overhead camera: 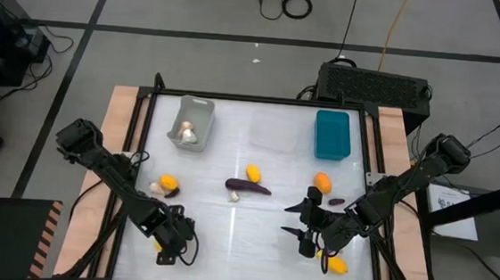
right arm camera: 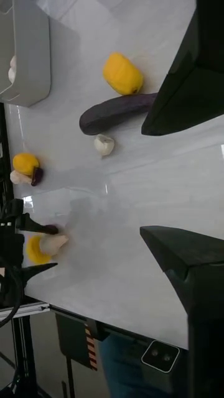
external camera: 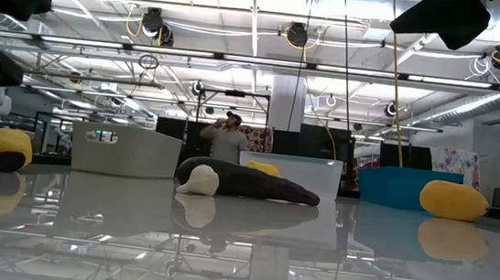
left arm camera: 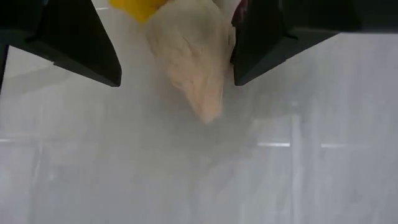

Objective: Sort produce into baskets
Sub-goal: Put the garlic into the gray bin

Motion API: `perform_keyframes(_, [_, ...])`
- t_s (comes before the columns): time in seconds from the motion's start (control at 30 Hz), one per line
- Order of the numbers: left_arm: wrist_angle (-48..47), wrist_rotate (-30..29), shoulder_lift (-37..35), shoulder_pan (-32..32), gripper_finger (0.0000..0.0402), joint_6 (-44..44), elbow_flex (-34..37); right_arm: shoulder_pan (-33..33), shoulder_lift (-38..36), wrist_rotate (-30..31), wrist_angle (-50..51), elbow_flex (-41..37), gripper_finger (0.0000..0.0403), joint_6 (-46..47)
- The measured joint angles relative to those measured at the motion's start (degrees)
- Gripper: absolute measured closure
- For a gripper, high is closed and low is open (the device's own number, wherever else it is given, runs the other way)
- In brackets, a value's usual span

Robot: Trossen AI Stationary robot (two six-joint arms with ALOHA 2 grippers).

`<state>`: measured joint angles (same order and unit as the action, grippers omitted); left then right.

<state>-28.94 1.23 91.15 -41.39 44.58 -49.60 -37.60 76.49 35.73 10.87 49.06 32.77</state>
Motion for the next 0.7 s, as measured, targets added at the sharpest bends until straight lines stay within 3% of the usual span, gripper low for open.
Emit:
perform_keyframes(0.23, [-6.4,-1.3,0.0,0.0,0.0084,-1.4,0.0,0.0,0.0,0.0,0.0,0.0,0.0161,0.0])
perform_keyframes(0.5, [-6.0,-1.5,0.0,0.0,0.0085,-1.8,0.0,0.0,0.0,0.1,0.2,0.0,0.0161,-0.4])
perform_keyframes(0.7, [-6.0,-1.5,0.0,0.0,0.0124,-1.8,0.0,0.0,0.0,0.1,0.2,0.0,0.0161,-0.4])
